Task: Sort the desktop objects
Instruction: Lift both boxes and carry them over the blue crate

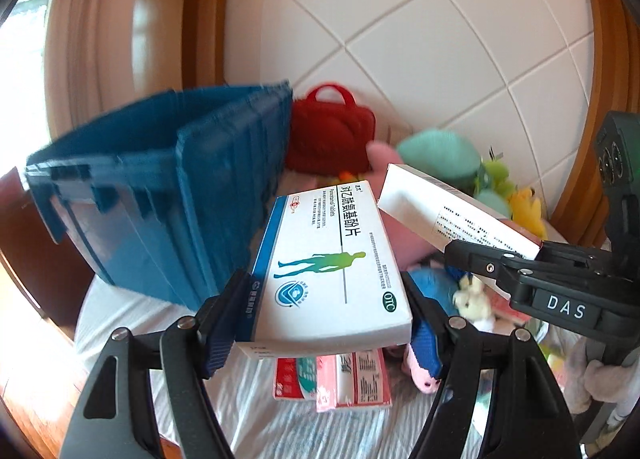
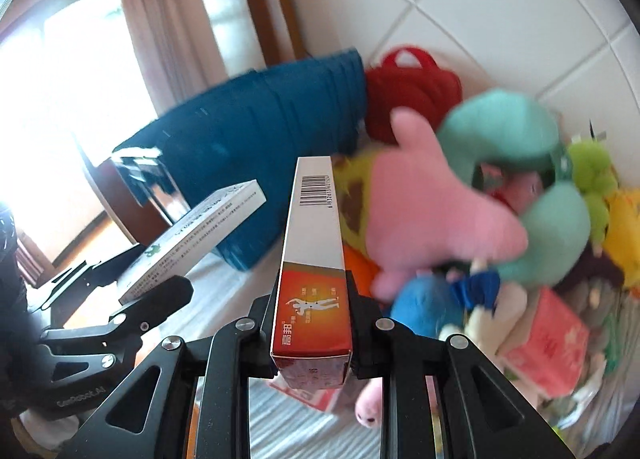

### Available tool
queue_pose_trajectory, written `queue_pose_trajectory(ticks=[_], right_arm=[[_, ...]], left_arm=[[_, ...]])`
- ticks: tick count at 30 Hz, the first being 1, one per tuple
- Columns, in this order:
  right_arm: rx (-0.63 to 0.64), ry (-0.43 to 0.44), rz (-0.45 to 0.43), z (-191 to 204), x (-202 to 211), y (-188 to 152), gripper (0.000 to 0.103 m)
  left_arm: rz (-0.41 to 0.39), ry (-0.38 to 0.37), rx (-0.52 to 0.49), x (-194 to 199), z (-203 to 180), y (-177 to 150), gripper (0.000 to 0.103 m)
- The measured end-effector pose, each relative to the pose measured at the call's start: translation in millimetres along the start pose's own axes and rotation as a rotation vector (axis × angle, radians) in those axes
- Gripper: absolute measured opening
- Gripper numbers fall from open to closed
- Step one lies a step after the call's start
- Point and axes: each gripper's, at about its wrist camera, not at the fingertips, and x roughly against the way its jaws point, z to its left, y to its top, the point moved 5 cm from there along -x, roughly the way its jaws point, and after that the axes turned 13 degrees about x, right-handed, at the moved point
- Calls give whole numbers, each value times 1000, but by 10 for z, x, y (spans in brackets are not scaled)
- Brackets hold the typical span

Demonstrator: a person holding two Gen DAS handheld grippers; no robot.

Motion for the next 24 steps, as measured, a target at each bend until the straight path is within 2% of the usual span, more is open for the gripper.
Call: queue_pose_trajectory(ticks=[6,12,18,24], right_arm=[[50,37,-74,201,171,414,23],[88,55,-124,499,16,885,23],[97,57,-183,813,-294,1442,23],[71,51,-203,1225,-903,2110,23]], left_arm=[[-81,20,17,206,138,313,72],[-166,26,26,297,473,754,72],[-217,26,15,154,1129,1336,72],[-209,43,-26,-162,1856,1969,72]])
